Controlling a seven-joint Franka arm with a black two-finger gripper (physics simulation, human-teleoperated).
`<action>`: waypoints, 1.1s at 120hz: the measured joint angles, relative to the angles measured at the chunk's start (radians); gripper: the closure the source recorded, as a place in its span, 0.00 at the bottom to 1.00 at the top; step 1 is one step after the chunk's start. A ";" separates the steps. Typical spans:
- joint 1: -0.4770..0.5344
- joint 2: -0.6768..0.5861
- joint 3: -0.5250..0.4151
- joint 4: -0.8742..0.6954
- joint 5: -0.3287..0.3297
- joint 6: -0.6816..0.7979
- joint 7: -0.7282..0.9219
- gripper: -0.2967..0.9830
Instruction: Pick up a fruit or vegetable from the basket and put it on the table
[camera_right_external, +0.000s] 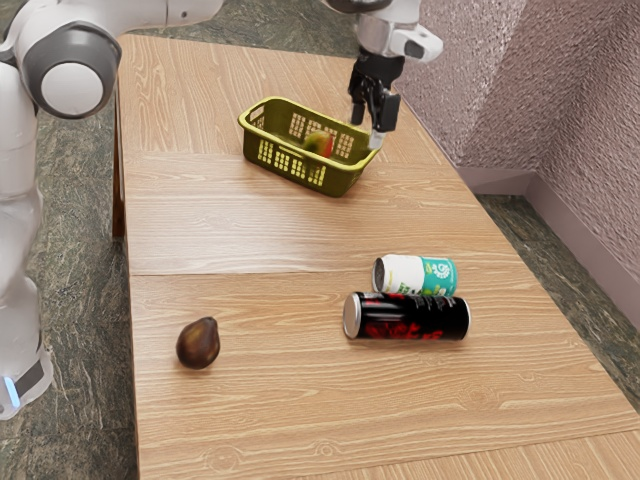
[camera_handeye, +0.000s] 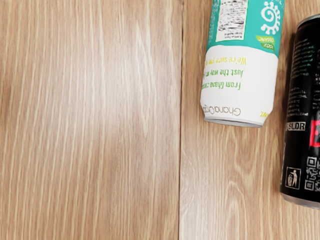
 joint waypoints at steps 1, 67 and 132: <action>-0.001 0.000 0.000 0.000 0.000 0.005 0.001 0.23; 0.104 0.069 0.334 0.024 -0.001 0.120 0.021 0.23; 0.225 0.298 0.333 0.008 -0.094 0.296 0.031 0.23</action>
